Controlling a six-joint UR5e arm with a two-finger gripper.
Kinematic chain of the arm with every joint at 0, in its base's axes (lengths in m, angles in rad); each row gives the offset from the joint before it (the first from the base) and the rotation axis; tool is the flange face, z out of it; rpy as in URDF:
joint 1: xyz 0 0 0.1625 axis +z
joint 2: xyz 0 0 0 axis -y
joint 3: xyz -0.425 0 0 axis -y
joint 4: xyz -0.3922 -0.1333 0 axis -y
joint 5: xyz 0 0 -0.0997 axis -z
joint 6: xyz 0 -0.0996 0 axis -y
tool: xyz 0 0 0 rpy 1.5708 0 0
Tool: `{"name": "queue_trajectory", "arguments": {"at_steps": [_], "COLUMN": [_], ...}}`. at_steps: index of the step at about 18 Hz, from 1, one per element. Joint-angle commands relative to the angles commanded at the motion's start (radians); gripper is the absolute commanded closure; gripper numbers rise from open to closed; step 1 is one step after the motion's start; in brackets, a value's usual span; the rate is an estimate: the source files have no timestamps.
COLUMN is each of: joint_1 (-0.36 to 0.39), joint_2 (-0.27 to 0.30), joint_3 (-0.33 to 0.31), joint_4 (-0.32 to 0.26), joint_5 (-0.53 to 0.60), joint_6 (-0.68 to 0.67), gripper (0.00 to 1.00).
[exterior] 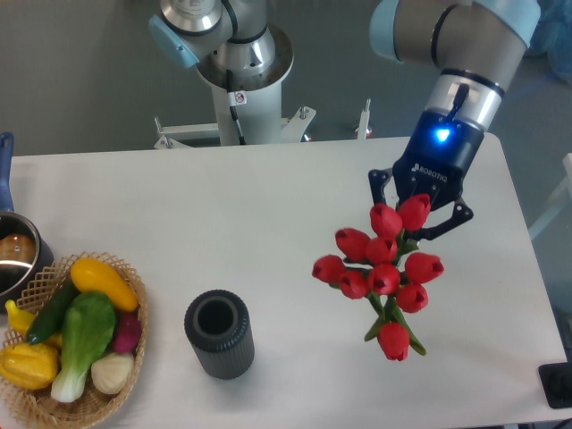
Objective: Pick up the flowers from the vase
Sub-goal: 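Carry the held tulips away from the vase and lower them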
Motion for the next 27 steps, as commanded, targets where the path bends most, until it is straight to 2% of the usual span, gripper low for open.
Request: {"name": "queue_trajectory", "arguments": {"at_steps": [3,8,14,16,21,27], "joint_1": [-0.032,-0.049,-0.103,-0.104,-0.135,-0.146], "joint_2": [-0.003,-0.012,-0.038,-0.038,-0.052,-0.054], "joint_3": [-0.002,-0.006,0.012,0.017,0.067,0.067], "joint_4": [-0.022,-0.054,-0.075,-0.097,-0.207,-0.207], "joint_5": [0.135,0.195,0.418,0.448,0.554,0.617], "joint_6": [0.009,0.044,0.046,0.046,0.046,0.081], "gripper": [0.93,0.93,0.92,0.92,0.91,0.89]}}
